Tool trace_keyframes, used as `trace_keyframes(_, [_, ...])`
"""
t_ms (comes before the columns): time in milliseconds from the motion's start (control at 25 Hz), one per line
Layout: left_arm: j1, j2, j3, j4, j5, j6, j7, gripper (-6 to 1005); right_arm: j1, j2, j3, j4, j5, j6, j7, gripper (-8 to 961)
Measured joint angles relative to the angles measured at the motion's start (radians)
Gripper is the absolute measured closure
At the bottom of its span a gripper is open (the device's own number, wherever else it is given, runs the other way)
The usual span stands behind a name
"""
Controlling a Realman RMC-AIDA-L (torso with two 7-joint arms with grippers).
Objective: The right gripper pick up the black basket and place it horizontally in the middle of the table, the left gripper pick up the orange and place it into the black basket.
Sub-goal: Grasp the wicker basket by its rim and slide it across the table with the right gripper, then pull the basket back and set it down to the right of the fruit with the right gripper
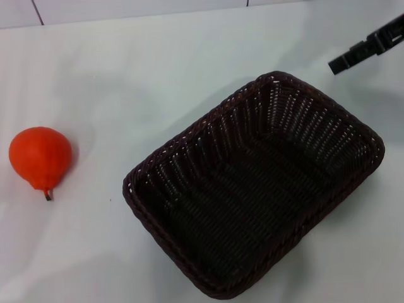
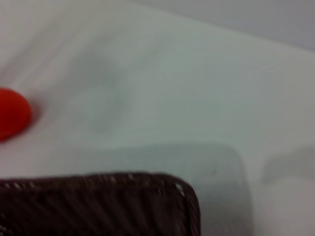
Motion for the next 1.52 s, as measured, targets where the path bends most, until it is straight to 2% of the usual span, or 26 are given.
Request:
trace_keyframes(280, [-0.005,0.000,0.000,-0.004,0.000,0.003,0.002,116,0.010,0.016,-0.038,0.077,-0.038,-0.017,-0.006,151])
trace_keyframes(600, [-0.006,0.000,0.000,-0.003,0.001,0.007,0.003,116,0.026,0.036,-0.107,0.228,-0.040,-0.109,-0.027,153])
trace_keyframes(640, [-0.006,0.000,0.000,-0.003,0.001,0.007,0.003,116,0.030,0.043,-0.106,0.256,-0.036,-0.123,-0.047,153])
trace_keyframes(880, [-0.008,0.000,0.005,0.001,0.002,0.007,0.003,116,0.028,0.053,-0.103,0.275,-0.034,-0.142,-0.064,319])
trace_keyframes(1120, [-0.008,0.000,0.005,0.002,0.002,0.007,0.003,116,0.024,0.052,-0.098,0.277,-0.032,-0.142,-0.059,566])
trace_keyframes(1320, [-0.007,0.000,0.003,-0.001,0.002,0.007,0.001,115,0.022,0.038,-0.006,0.293,-0.026,-0.106,-0.065,785])
trace_keyframes(1520, [-0.007,0.000,0.001,-0.005,0.001,0.007,0.000,115,-0.004,0.005,0.154,0.324,0.023,-0.083,-0.062,788])
